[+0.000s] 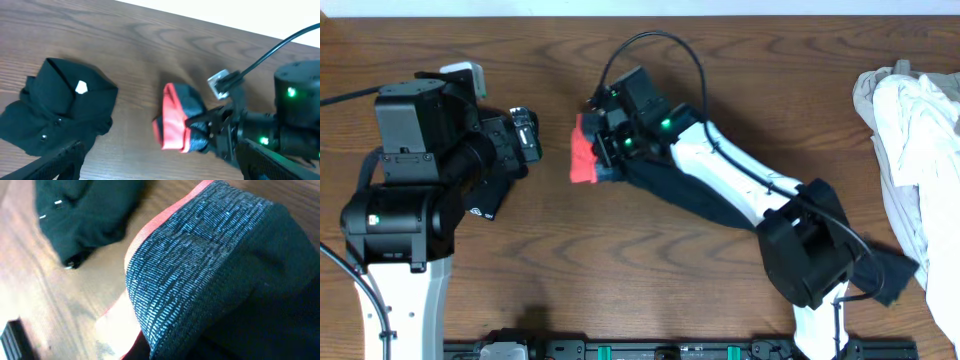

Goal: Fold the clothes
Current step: 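Drag the waistband leftward toward the left gripper with the right gripper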

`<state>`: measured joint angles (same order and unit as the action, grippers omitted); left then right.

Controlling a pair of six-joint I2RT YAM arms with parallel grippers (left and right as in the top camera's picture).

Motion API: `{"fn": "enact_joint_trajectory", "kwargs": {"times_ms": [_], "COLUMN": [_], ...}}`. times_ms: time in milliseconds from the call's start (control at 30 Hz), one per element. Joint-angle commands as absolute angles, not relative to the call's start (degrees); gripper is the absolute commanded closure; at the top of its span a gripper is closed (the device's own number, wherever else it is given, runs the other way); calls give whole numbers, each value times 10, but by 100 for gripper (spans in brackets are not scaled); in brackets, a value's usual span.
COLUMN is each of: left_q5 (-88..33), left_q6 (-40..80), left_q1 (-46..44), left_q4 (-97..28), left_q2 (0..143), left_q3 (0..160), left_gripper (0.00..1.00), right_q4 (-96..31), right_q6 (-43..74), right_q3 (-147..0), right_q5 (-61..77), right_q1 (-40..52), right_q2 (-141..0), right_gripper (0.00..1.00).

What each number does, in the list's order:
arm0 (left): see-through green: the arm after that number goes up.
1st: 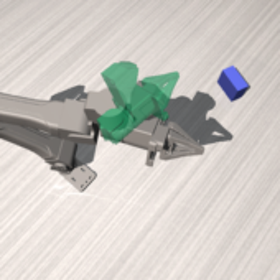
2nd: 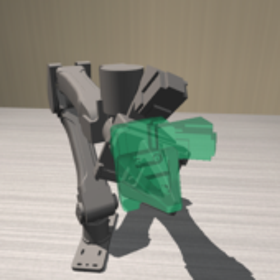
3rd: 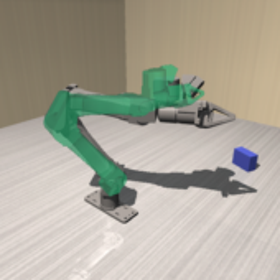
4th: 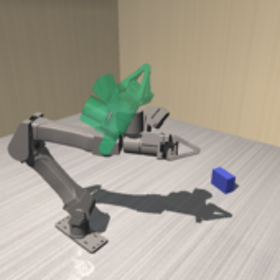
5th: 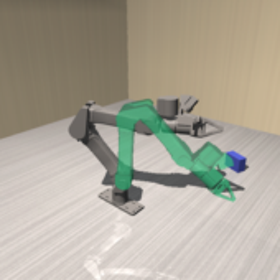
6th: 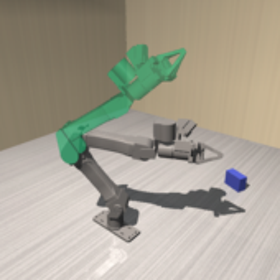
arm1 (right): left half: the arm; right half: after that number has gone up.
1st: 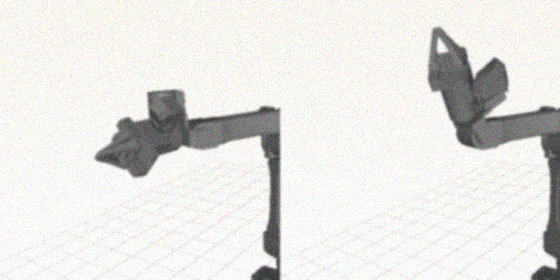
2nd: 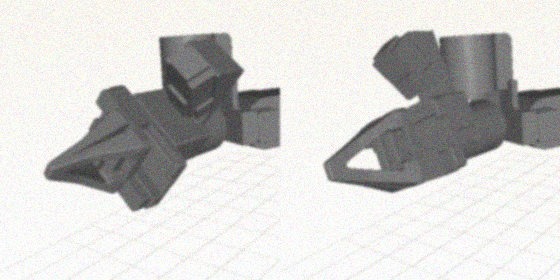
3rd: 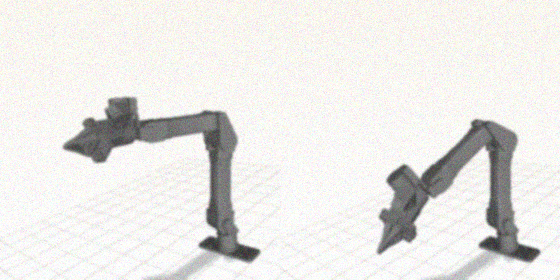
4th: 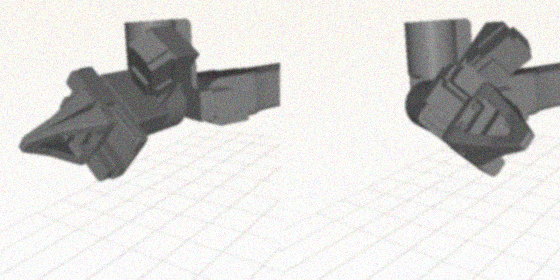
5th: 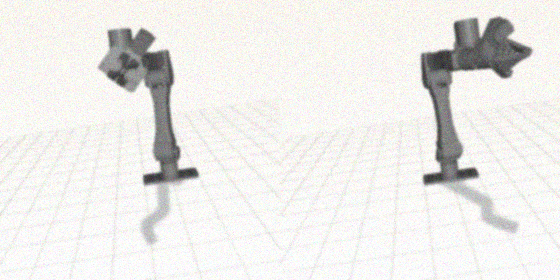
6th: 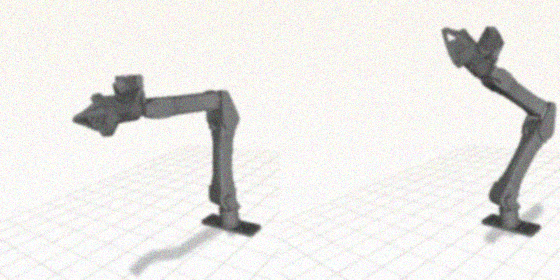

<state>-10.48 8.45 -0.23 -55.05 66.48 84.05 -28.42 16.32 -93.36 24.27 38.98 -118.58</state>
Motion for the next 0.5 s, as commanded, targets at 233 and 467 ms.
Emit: {"fn": "enact_joint_trajectory", "kwargs": {"times_ms": [233, 467], "left_q5": [-89, -121], "left_q6": [71, 71], "left_q1": [-4, -4], "left_q4": [-549, -588], "left_q2": [660, 690], "left_q3": [853, 852], "left_gripper": [2, 1], "right_q4": [-291, -401], "right_q6": [78, 81], "right_q3": [-938, -938], "right_q5": [239, 233], "right_q1": [340, 201], "right_q2": [-1153, -1064], "right_gripper": [51, 36]}}
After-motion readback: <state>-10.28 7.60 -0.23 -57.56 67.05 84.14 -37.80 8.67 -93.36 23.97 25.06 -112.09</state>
